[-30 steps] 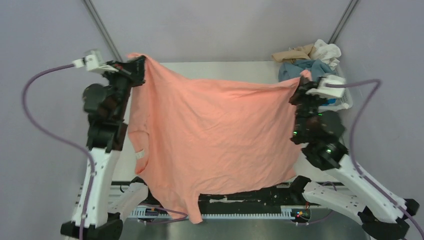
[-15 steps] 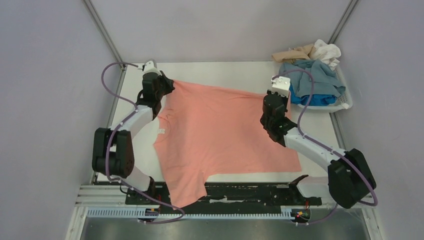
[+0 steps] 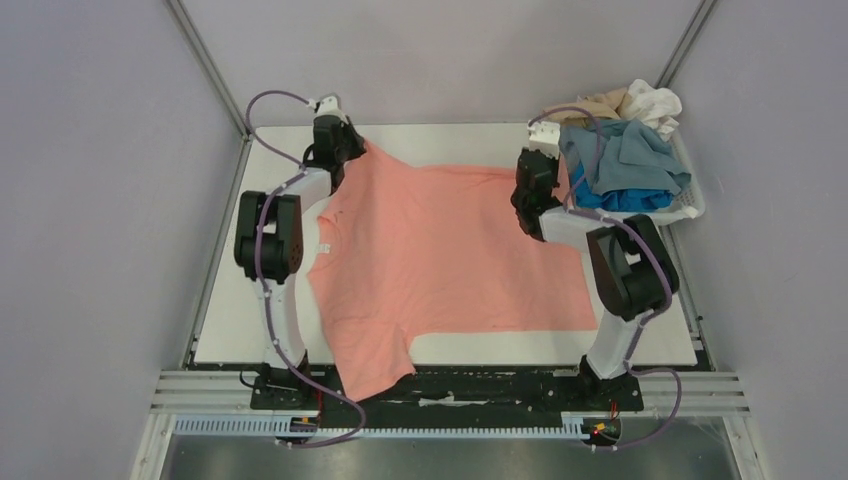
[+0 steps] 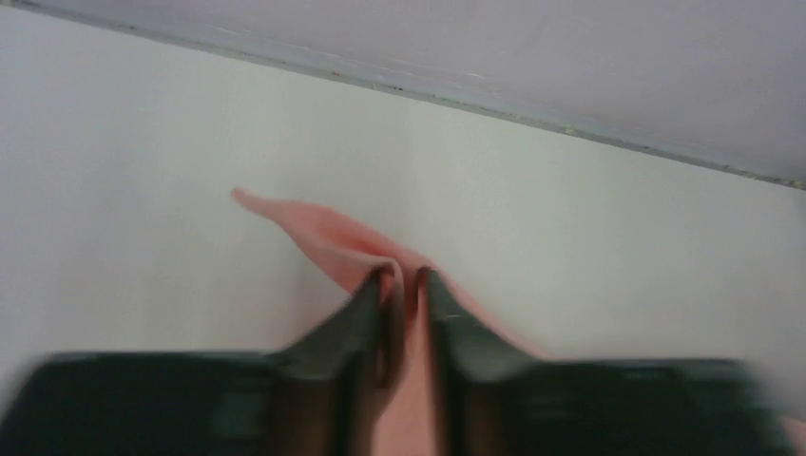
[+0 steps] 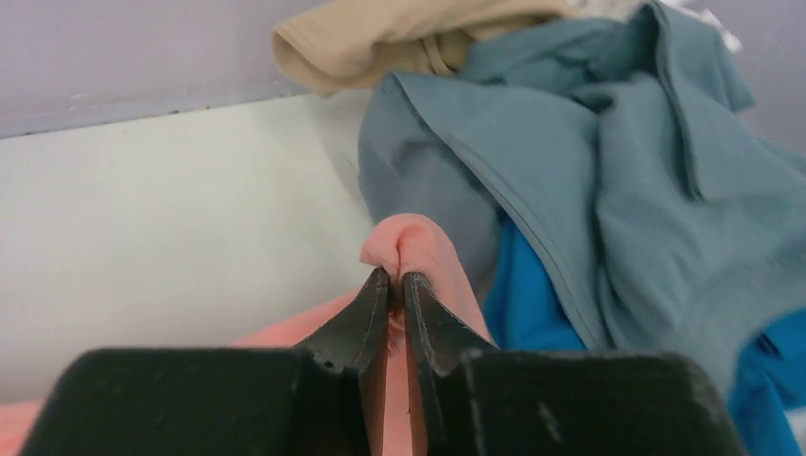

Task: Fold and stack the t-shirts
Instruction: Flatten out the tshirt

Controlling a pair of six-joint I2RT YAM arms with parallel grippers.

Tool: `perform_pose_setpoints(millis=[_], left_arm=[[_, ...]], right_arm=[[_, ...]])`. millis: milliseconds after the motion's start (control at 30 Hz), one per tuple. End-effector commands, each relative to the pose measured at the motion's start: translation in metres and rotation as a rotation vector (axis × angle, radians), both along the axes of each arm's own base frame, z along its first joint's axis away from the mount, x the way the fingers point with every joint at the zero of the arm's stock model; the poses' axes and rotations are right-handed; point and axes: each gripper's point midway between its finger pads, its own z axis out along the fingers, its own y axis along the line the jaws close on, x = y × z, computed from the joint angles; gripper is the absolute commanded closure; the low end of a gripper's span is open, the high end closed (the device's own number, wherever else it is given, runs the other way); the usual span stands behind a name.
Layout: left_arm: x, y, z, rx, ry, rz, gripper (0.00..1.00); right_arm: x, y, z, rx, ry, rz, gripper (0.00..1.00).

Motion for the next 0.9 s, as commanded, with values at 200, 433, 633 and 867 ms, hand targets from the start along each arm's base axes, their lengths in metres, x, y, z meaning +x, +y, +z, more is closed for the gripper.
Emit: perform_pose_setpoints(millis=[200, 433, 633, 867], left_arm=[[0.058, 0.003, 0.037, 0.12, 0.005, -0.024, 0.2], [0.001, -0.034, 0.047, -0.069, 0.085, -0.179, 0.18], [-0.052, -0.04, 0.006, -0.137, 0.23, -0.207, 0.18], [-0.091, -0.026, -0.041, -0.099, 0.4, -0.157, 0.17]], right_arm=[[0.07, 0.019, 0.021, -0.05, 0.036, 0.1, 0.02], [0.021, 0.065, 0.016, 0.115, 0.071, 0.404, 0.02], [-0.033, 0.099, -0.035, 0.238, 0.26, 0.592, 0.02], [-0.078, 0.102, -0.088, 0.349, 0.38, 0.608, 0.02]])
